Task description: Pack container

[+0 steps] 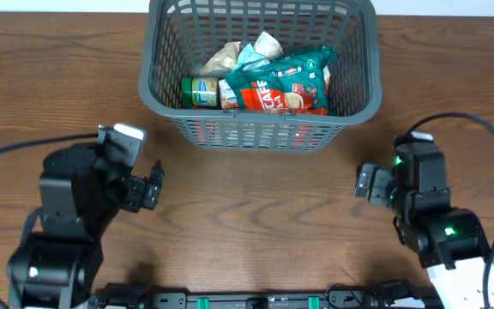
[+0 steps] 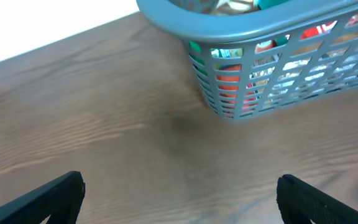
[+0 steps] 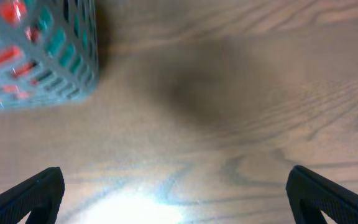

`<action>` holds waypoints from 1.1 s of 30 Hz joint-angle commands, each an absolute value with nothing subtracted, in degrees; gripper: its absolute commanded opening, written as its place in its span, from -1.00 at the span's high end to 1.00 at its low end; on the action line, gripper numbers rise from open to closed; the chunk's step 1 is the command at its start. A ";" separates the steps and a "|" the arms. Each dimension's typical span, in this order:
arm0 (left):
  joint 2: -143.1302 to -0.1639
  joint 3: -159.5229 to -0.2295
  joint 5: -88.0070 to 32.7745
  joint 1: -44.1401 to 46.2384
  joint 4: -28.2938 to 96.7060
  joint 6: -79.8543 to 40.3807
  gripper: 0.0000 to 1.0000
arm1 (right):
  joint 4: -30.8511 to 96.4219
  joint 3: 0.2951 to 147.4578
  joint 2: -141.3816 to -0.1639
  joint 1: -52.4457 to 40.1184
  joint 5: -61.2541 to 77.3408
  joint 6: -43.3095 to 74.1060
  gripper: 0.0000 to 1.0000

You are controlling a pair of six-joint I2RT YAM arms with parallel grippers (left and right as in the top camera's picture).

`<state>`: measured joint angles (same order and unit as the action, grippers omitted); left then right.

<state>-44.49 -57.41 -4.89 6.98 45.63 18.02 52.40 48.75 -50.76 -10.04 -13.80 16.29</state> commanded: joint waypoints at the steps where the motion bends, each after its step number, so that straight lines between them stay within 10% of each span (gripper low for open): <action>1: -41.65 -54.87 -3.36 7.22 44.18 18.02 -0.97 | 51.94 45.91 -49.84 -10.50 -12.62 15.14 -0.98; 33: -37.67 -50.02 -2.11 7.20 41.08 15.77 -0.97 | 49.52 42.11 -50.06 -10.59 -11.73 14.31 -0.99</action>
<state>-37.60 -50.11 -2.72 6.98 41.32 16.49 49.45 42.35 -50.22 -10.09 -11.94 14.83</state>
